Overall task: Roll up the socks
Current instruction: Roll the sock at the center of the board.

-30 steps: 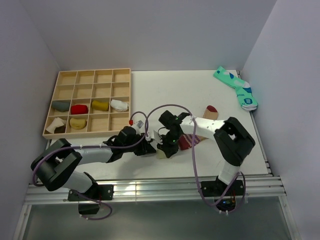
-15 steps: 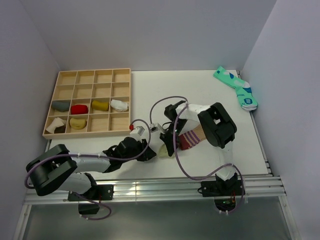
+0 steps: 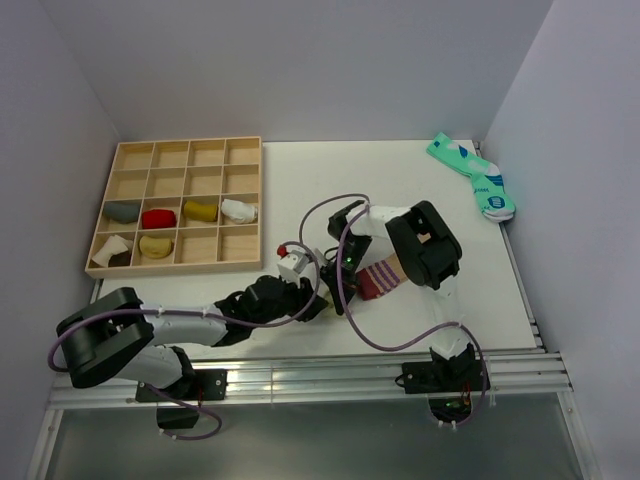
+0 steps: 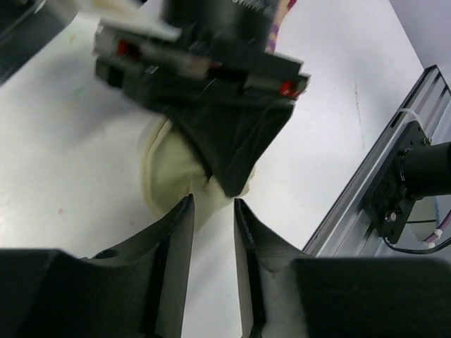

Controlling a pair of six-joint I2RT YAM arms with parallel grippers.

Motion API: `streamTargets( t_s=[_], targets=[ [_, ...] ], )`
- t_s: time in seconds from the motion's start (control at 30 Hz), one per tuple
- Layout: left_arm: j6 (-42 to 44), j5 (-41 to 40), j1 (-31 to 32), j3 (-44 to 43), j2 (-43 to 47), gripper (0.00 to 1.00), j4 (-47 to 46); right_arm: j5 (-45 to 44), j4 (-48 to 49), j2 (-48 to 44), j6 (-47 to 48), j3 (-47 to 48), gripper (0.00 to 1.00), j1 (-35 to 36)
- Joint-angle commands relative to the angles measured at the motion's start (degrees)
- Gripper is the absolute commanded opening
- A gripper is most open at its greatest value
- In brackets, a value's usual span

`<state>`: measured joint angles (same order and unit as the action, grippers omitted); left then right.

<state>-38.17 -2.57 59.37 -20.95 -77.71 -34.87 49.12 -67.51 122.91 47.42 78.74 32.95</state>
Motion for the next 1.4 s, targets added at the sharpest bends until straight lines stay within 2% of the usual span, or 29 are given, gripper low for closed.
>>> streamTargets(
  t_s=[0.0, 0.4, 0.63, 1.07, 1.37],
  targets=[
    [7.0, 1.4, 1.1, -4.4, -1.2, 0.35, -0.5, 0.7, -3.8, 1.5, 1.7, 2.5, 0.17, -0.4],
    [12.9, 4.8, 1.3, -7.3, -8.9, 0.38, -1.2, 0.5, -5.5, 4.0, 2.7, 3.5, 0.17, -1.7],
    [13.1, 6.1, 1.3, -7.8, -12.2, 0.41, -3.3, 0.8, -7.7, 5.3, 4.4, 4.2, 0.17, -2.5],
    [12.2, 8.1, 1.3, -8.2, -15.7, 0.46, -4.7, -0.3, -5.8, 5.7, 3.3, 3.8, 0.18, -3.7],
    [8.4, 9.9, 1.3, -8.8, -18.1, 0.21, -4.0, -2.1, -2.1, 4.5, 0.6, 2.1, 0.18, -3.8]
  ],
)
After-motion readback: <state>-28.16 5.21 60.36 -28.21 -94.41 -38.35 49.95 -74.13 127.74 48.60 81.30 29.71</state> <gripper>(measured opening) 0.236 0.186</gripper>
